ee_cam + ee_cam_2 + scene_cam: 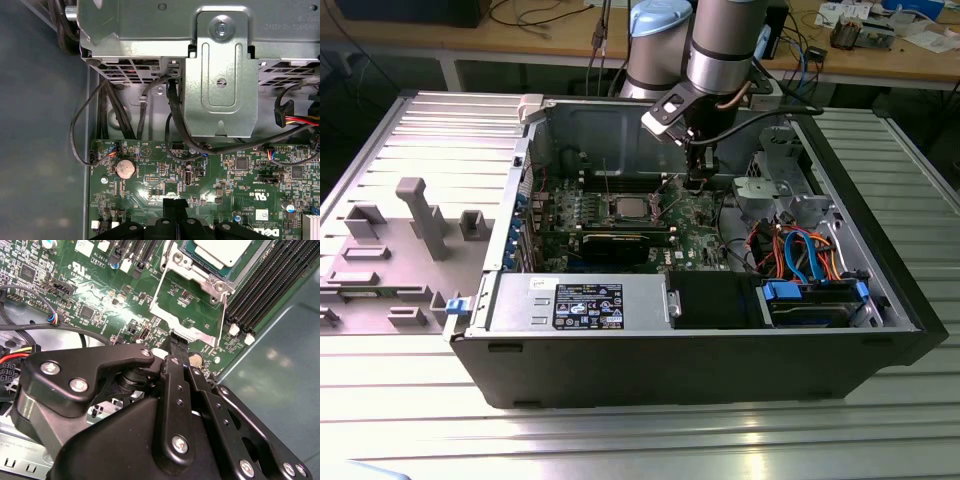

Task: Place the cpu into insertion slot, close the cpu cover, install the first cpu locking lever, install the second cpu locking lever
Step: 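Close the cpu cover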

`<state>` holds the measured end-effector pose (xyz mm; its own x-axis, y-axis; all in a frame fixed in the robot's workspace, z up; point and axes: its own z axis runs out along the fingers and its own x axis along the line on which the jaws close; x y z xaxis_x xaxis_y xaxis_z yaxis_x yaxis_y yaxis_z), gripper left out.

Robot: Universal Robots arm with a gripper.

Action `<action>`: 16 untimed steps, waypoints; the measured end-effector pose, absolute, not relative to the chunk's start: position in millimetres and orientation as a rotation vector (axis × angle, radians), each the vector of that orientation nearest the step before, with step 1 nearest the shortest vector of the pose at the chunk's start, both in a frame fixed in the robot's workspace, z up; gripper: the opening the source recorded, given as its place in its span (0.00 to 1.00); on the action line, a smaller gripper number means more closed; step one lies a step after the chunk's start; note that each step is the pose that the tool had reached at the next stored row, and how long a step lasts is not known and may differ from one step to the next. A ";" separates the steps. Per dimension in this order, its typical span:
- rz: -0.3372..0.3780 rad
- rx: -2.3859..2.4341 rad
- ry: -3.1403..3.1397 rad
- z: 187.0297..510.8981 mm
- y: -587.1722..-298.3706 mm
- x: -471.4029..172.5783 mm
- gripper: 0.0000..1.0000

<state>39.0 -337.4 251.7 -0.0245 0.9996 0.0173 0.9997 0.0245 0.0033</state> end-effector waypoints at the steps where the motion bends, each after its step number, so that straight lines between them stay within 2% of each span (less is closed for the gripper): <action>1: -0.023 -2.187 -2.241 251.8 -337.5 38.9 0.11; 16: -0.023 -2.187 -2.241 251.7 -337.4 26.5 0.11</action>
<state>26.5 -337.4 251.7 -0.0244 0.9996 0.0173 0.9997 0.0244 0.0034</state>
